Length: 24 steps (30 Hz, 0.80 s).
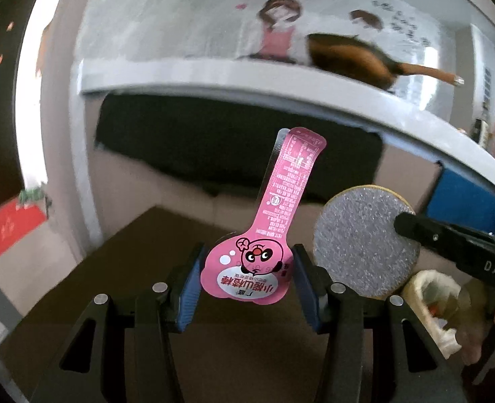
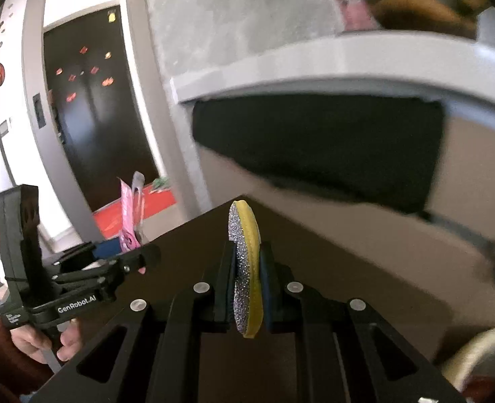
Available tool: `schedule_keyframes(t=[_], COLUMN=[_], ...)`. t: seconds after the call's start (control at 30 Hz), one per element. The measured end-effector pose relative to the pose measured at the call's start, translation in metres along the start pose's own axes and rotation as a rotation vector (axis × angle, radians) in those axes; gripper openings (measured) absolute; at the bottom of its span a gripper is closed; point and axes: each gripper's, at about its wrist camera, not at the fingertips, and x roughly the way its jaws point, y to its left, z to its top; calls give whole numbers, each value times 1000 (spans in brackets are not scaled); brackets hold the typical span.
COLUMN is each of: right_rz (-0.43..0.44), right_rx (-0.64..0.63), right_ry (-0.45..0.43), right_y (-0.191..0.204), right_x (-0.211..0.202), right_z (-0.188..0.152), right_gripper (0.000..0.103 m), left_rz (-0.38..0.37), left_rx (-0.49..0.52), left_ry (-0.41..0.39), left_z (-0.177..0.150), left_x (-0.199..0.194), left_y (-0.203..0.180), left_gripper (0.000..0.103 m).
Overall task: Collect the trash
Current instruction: 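Lift and carry the pink wrapper and silver disc over the bin with both tools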
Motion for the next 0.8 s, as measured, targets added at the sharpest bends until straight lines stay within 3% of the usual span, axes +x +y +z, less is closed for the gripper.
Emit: schedule_keyframes(t=[0.37,0.63,0.8], right_rz=[-171,-305,-368], right_rx=[16,17,53], right_ry=[-171,-232,-245], right_y=[-64,-94,-120], right_x=[-135,-199,-228], right_z=[-3,-20,-39], right_gripper=[13,13,13], left_rz=[-111,-194,-249], left_rx=[83,135,157], left_ry=[-114,-146,-118], left_z=[38,34,24], left_x=[-15,-19,-12], left_y=[-129,-210,-254], left_gripper=[51,51,51])
